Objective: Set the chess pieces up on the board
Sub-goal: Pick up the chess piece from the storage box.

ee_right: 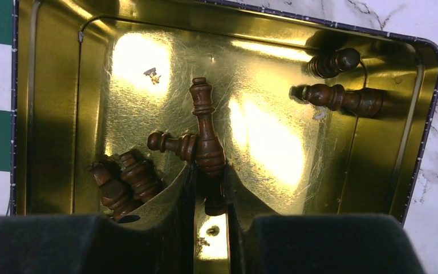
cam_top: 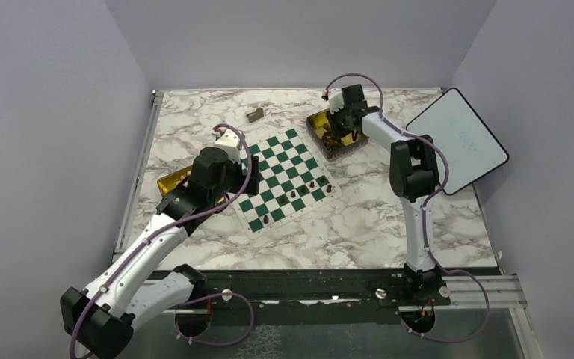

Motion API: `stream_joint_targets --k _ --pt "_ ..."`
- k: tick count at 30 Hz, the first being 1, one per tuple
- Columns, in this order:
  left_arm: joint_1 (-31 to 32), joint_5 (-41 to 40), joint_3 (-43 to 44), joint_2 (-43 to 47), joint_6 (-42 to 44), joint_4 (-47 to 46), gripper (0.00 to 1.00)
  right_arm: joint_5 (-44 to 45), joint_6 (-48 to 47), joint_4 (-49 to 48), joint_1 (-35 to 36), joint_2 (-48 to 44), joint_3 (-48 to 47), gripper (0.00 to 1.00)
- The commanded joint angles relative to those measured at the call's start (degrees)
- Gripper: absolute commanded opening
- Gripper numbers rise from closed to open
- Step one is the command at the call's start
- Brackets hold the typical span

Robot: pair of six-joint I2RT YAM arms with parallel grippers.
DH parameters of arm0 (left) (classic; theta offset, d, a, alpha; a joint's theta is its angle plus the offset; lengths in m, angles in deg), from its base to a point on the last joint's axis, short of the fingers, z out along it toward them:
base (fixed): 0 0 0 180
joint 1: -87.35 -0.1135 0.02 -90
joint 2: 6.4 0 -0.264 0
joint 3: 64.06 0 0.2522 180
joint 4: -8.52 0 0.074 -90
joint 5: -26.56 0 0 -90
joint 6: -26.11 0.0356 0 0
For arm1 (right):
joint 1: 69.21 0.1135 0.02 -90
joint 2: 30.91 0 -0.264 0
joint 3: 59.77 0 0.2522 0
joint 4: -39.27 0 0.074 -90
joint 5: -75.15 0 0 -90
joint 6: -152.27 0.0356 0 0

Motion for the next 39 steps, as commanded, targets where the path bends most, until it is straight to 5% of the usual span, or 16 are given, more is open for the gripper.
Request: stream_joint_targets --k 1,10,21,39 --pt "-0.52 0.56 -0.48 -0.48 0.80 -1.26 0.98 0.89 -0.84 -2.16 -0.41 -2.07 2.89 0.20" --pt "-0.70 0.73 -0.63 -1.20 0.98 -1.25 0.95 6.94 1.47 -12.65 -0.38 -12.58 11.36 0.03" --pt "-0.70 2.87 -0.69 -1.70 -2.27 -2.62 0.93 5.78 6.68 -13.38 -0.31 -19.46 14.82 0.01" --pt "-0.94 17.95 5.84 -8.78 -16.56 -13.98 0.81 -14.50 20.34 -27.14 0.00 -43.34 41.44 0.01"
